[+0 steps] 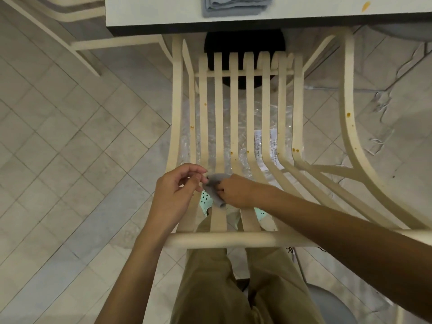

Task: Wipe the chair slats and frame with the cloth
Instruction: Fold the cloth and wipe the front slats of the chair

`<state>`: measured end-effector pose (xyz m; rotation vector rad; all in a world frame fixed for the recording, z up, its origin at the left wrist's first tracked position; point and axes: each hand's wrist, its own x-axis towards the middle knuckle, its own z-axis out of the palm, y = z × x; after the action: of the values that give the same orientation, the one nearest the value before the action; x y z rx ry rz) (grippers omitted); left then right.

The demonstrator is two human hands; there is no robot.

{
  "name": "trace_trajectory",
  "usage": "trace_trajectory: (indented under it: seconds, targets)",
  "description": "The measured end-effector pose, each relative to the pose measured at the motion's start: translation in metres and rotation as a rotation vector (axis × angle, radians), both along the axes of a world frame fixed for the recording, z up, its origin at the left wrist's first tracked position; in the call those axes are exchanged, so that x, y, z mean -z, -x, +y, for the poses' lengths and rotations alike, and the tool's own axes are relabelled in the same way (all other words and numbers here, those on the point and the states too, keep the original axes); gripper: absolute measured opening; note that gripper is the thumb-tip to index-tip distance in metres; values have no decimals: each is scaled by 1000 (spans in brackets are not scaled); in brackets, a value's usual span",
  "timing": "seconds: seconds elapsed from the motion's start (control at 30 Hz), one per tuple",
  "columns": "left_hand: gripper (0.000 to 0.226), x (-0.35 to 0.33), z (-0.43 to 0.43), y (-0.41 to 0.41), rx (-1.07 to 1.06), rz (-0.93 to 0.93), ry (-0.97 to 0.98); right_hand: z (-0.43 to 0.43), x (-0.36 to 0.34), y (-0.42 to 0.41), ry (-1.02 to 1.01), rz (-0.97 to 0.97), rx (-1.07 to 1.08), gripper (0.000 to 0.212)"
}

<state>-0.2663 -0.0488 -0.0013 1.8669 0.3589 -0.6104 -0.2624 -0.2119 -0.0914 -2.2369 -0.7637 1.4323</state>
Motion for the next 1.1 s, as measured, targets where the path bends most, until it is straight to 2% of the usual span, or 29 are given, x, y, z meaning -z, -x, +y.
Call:
trace_trajectory:
  seconds: [0.07, 0.13, 0.27, 0.47, 0.67, 0.77, 0.83, 1.0, 1.1]
  targets:
    - [23, 0, 0, 0, 2, -3, 3, 2, 19, -14, 151, 4, 36, 29]
    - [23, 1, 1, 0, 6, -7, 1, 4, 35, -29, 183, -31, -34, 29]
    - [22, 3, 1, 0, 3, -3, -1, 4, 48, -29, 173, 25, 69, 28]
    - [21, 1, 1, 1, 46, -24, -52, -2, -10, -6, 71, -17, 191, 25]
    - [17, -10, 7, 17, 366, -143, -292, -21, -97, 14, -113, 2, 246, 30]
    - [37, -22, 9, 37, 581, -171, -384, -38, -124, 24, -137, 24, 278, 31]
    - [43, -31, 7, 49, 688, -187, -405, -50, -136, 28, -151, 11, 285, 31]
    - [50, -35, 1, 62, 766, -244, -481, -81, -146, 31, -100, -24, 237, 32]
    - [53, -33, 0, 63, 822, -243, -515, -82, -142, 35, -56, 63, 217, 35]
